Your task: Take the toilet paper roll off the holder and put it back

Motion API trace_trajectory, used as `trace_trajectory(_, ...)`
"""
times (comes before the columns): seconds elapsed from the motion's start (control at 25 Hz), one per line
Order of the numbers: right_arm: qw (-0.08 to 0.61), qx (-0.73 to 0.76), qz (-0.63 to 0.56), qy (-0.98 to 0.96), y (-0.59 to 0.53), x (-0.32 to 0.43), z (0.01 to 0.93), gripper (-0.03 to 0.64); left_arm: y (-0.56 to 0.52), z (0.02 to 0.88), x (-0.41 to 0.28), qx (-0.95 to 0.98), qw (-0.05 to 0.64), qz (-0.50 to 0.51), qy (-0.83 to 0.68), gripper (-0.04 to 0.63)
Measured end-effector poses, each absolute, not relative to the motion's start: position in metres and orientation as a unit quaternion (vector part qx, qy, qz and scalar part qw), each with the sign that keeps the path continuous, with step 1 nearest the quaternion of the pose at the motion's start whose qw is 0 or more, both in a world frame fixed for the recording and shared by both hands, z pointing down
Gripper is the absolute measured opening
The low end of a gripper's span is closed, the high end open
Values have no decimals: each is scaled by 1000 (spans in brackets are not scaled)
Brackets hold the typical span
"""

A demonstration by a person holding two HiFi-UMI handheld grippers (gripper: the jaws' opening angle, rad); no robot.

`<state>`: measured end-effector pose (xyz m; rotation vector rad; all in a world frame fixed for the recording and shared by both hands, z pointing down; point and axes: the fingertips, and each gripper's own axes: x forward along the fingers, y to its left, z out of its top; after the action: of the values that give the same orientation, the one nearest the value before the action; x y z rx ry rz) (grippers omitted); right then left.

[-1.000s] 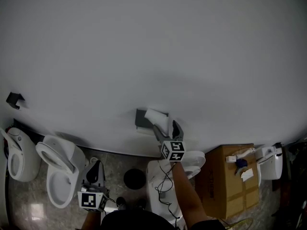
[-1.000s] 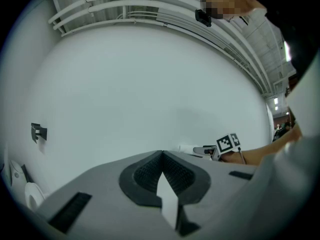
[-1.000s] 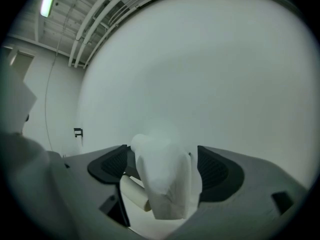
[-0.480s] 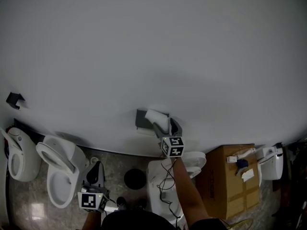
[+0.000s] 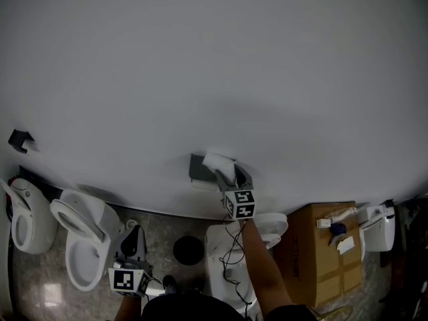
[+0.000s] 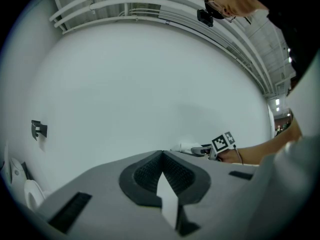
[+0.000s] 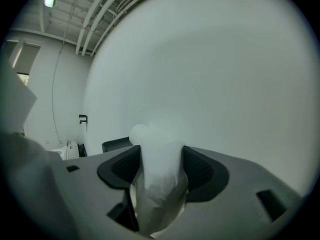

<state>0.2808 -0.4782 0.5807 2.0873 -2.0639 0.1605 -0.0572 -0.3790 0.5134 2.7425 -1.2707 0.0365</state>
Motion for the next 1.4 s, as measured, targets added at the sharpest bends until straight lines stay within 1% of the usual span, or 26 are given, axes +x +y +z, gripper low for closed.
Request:
trace_trajectory(0.32,87,706,49,-701,-475,280,580,267,-382,515,-59,905,60,14,-421,3)
trace_trajectory(0.48,86,706,47,-701,-475,280,580,265,-385,521,-61,906,45,7,-422,3)
trace_trajectory(0.76,81,707,40,-701,-471,281,568,265,-382,513,-55,907,57,11,-416,3)
trace_trajectory(0.92,60,707,40,-704,-468,283,554,265,-380,513,-52,909,58,13,-413,3)
trace_trajectory(1.4,44,705,-19,-707,-458,282,490,265,-378,509,-48,911,57,4,-408,3)
